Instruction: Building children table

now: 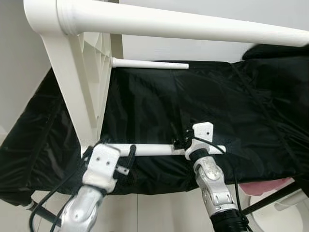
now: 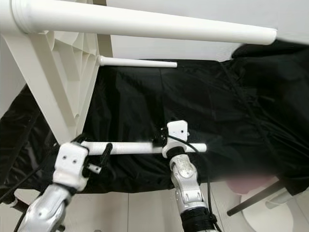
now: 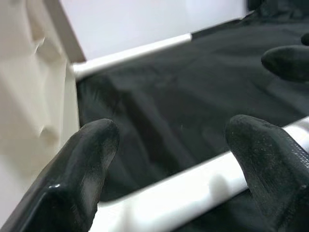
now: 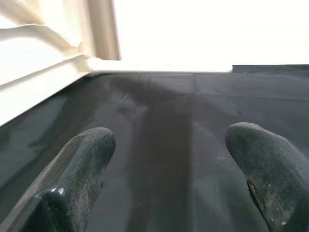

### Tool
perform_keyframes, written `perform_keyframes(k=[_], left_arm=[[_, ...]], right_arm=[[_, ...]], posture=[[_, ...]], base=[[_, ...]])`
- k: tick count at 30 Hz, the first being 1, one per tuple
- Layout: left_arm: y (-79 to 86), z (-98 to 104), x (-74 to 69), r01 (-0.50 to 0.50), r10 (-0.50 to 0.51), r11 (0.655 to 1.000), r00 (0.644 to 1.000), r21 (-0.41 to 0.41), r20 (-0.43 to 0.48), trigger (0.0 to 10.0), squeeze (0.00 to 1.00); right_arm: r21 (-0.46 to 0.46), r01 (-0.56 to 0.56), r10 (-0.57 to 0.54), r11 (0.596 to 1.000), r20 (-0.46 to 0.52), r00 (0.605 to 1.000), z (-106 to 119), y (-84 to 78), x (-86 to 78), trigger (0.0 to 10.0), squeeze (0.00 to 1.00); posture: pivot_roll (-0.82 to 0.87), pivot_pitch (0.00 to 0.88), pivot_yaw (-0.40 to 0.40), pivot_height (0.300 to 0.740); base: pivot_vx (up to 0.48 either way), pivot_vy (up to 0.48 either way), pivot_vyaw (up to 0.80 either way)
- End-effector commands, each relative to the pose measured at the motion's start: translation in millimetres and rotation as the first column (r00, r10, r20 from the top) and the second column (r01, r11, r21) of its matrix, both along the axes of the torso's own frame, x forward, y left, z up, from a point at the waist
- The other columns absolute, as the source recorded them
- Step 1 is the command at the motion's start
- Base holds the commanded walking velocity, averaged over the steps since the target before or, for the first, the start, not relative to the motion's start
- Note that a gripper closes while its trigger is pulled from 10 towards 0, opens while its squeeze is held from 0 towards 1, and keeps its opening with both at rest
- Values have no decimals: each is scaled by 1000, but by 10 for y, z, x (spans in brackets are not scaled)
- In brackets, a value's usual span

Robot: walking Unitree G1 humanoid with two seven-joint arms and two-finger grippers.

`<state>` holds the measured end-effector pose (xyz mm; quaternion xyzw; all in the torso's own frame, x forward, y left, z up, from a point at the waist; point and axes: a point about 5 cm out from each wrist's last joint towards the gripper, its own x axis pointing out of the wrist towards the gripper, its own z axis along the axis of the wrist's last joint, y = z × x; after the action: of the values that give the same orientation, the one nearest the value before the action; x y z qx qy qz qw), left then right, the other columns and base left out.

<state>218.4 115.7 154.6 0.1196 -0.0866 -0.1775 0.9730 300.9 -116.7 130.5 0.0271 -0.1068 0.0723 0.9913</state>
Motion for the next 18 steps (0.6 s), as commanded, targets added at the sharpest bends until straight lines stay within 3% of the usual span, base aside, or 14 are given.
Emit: perform_keyframes(k=[1, 2, 7, 11, 18], left_arm=[[9, -56, 34, -72, 72, 997, 997, 14, 9, 10000, 0], [0, -64, 64, -85, 84, 996, 996, 20, 19, 10000, 0], [-55, -78, 168, -87, 87, 996, 996, -31, 17, 10000, 0], [-147, -105, 234, -78, 77, 997, 995, 0, 58, 10000, 0], [-289, -217, 306, -47, 47, 999, 999, 8, 23, 10000, 0]], right_arm=[[-8, 39, -39, 999, -16, 999, -41, -42, -10, 10000, 0], [-41, 52, -53, 998, -23, 998, -66, -41, -18, 10000, 0], [7, 10, -10, 1000, -5, 1000, -50, 70, -71, 10000, 0], [11, 44, -44, 999, 14, 999, -26, 100, -74, 10000, 0], [14, 29, -29, 999, 13, 999, -43, 143, -89, 10000, 0]], posture=[[68, 34, 22, 740], [68, 34, 22, 740], [57, 30, 18, 740], [55, 29, 10, 740], [53, 35, 5, 740]], base=[[0, 0, 0], [0, 0, 0], [0, 0, 0], [0, 0, 0], [0, 0, 0]])
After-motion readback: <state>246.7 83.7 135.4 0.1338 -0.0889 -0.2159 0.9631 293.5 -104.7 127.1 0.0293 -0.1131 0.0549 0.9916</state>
